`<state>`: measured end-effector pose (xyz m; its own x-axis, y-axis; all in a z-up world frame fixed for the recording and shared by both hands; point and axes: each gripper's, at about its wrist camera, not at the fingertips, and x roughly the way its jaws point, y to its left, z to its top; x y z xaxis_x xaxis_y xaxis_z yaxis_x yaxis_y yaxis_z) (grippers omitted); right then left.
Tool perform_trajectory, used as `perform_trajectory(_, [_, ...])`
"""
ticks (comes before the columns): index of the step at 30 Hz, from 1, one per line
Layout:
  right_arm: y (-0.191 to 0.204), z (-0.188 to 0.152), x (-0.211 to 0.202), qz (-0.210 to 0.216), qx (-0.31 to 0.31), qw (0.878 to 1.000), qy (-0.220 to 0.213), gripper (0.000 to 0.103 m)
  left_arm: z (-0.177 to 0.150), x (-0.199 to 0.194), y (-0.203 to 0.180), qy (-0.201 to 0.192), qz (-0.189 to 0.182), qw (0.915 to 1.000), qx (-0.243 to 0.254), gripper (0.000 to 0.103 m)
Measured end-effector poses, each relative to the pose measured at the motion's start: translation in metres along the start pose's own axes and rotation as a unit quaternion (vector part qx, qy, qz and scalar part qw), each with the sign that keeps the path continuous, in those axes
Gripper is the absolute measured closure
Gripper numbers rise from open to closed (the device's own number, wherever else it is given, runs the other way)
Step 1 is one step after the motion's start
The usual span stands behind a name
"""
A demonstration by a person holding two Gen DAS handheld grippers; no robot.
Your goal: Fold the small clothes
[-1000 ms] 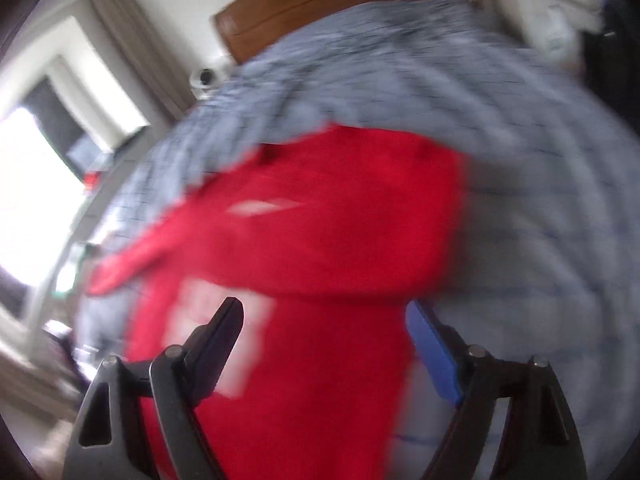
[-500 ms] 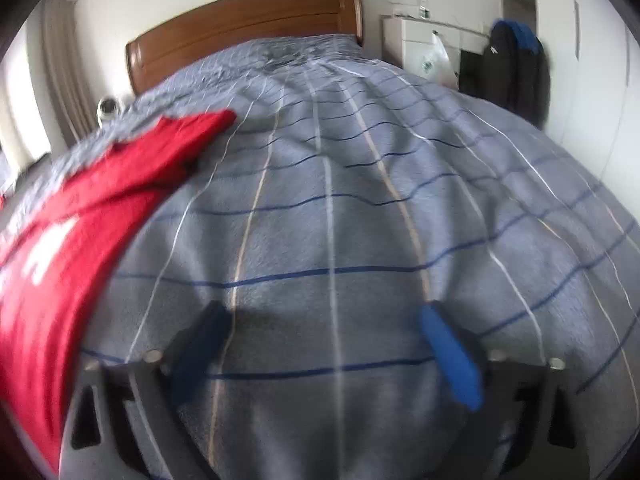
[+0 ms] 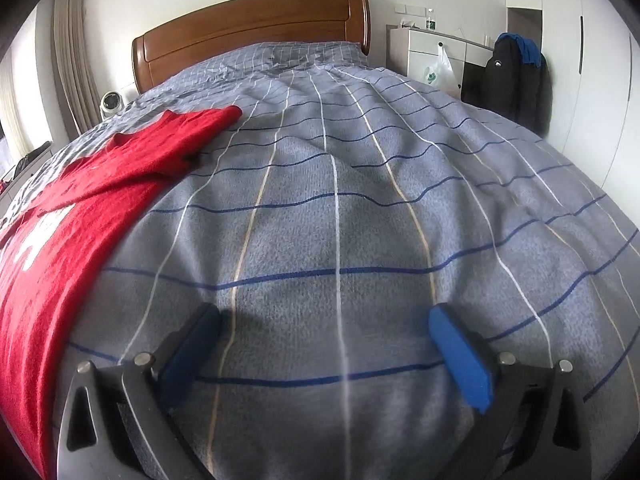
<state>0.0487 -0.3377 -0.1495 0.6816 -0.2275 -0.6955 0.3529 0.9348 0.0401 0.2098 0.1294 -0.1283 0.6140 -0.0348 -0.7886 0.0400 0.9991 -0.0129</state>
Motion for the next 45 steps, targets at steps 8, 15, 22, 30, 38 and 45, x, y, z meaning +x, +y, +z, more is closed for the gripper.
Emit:
perform_trajectory(8, [-0.001,-0.002,-0.001,0.001,0.0,1.0,-0.004,0.0,0.081,-0.003,0.11,0.019,0.009,0.9977,-0.065,0.0])
perform_trajectory(15, [-0.001,-0.003,-0.001,0.0,0.0,1.0,-0.007,0.0,0.107,0.034,0.213,0.065,0.09,0.9856,-0.128,0.001])
perform_trajectory(22, [0.0,-0.003,-0.001,0.0,0.0,1.0,-0.008,0.0,0.094,0.068,0.213,0.112,0.055,0.9801,-0.154,0.052])
perform_trajectory(30, [0.0,-0.003,0.0,0.0,0.0,1.0,-0.008,0.0,0.158,-0.007,0.131,0.011,0.016,0.9965,-0.081,0.097])
perform_trajectory(38, [-0.002,-0.002,-0.001,-0.001,0.0,1.0,-0.012,0.0,0.238,-0.112,-0.08,-0.101,-0.135,0.9824,0.081,0.097])
perform_trajectory(45, [-0.002,-0.002,0.0,0.002,0.002,1.0,-0.014,0.0,0.208,-0.098,-0.229,-0.07,-0.186,0.9625,0.185,0.06])
